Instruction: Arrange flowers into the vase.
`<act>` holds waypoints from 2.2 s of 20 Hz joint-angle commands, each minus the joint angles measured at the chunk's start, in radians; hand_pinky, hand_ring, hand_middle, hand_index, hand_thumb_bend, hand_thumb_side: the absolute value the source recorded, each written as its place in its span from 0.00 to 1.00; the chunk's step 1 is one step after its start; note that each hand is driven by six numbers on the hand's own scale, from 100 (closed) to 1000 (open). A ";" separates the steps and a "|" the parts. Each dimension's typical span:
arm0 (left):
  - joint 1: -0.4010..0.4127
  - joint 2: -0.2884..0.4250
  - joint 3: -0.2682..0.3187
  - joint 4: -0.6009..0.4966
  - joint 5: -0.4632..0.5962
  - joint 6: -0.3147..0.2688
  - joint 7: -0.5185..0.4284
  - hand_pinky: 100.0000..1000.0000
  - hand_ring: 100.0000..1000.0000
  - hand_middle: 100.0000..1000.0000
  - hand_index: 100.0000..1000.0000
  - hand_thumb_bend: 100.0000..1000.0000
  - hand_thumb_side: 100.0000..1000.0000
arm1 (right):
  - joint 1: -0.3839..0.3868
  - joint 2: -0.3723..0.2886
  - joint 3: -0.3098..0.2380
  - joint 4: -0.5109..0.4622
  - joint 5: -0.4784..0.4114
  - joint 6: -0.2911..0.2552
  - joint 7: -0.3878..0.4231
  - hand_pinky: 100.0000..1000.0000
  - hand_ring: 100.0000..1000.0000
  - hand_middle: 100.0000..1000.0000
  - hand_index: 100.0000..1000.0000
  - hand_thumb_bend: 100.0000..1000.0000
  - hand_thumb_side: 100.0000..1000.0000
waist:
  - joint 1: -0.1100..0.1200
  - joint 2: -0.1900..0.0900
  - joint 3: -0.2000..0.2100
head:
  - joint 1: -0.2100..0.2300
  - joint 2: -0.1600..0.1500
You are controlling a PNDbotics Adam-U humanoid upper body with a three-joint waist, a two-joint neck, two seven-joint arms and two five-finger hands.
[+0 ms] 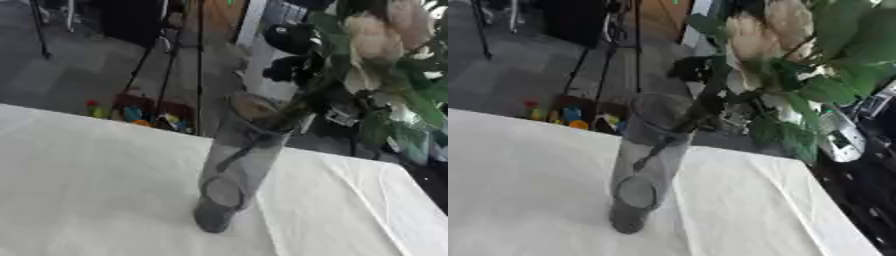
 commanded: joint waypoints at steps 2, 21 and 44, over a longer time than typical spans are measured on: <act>-0.007 -0.005 0.005 -0.013 0.006 0.005 -0.002 0.65 1.00 0.98 0.97 0.00 1.00 | -0.023 -0.031 -0.013 0.002 0.040 -0.274 0.242 1.00 1.00 0.91 0.99 0.00 0.53 | 0.010 -0.022 -0.003 | -0.002 -0.015; -0.004 -0.014 0.001 -0.013 0.035 0.013 -0.016 0.65 1.00 0.98 0.97 0.00 1.00 | -0.018 -0.039 0.048 -0.069 0.279 -0.420 0.242 1.00 1.00 1.00 1.00 0.00 0.74 | 0.010 -0.054 0.024 | -0.014 -0.030; -0.006 -0.015 0.000 -0.013 0.041 0.025 -0.028 0.64 1.00 0.98 0.97 0.00 1.00 | 0.033 -0.083 0.035 -0.028 0.342 -0.420 0.242 1.00 1.00 1.00 1.00 0.41 0.71 | 0.010 -0.046 -0.014 | 0.003 -0.037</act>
